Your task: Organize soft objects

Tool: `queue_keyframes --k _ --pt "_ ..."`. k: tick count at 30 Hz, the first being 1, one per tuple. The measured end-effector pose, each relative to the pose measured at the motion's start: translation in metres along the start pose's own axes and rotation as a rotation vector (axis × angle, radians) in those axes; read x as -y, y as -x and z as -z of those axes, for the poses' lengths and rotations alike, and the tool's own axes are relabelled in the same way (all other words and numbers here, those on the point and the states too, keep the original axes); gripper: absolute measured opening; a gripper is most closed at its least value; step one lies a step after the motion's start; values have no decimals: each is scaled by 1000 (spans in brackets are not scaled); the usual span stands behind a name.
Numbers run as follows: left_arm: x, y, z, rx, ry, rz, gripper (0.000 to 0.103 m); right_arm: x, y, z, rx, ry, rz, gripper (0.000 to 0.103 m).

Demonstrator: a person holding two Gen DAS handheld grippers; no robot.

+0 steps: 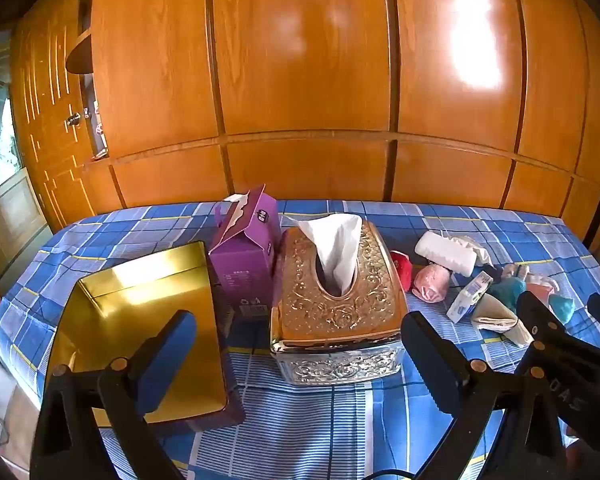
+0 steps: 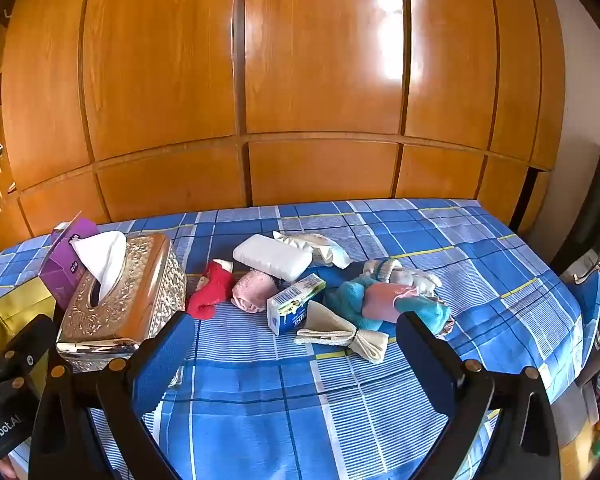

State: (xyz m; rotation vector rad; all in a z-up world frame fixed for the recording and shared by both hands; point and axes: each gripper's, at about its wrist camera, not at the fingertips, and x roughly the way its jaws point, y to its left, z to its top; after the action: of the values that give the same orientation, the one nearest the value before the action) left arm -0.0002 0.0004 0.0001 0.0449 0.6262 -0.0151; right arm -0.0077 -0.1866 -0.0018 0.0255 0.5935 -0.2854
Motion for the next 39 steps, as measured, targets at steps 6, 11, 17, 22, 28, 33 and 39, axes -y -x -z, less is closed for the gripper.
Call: queue_keyframes --k 6,11,17,22,28,33,39 --pt "-3 3 1 -4 7 5 102 0 0 0 -1 1 0 102" --pt "0 3 -1 -3 4 0 102 0 1 0 1 1 -1 102" --pt "2 3 -2 1 1 -2 102 0 1 0 0 0 -1 102" --pt "2 4 -2 -4 3 0 102 0 1 -1 1 -3 0 102" --pt "2 5 -3 -1 5 -1 103 1 1 -1 0 -3 1 102" --pt "3 5 -1 0 6 1 102 2 1 -1 -2 -8 1 102" --pt "4 4 0 -9 -1 3 102 5 -1 0 -5 -13 2 102"
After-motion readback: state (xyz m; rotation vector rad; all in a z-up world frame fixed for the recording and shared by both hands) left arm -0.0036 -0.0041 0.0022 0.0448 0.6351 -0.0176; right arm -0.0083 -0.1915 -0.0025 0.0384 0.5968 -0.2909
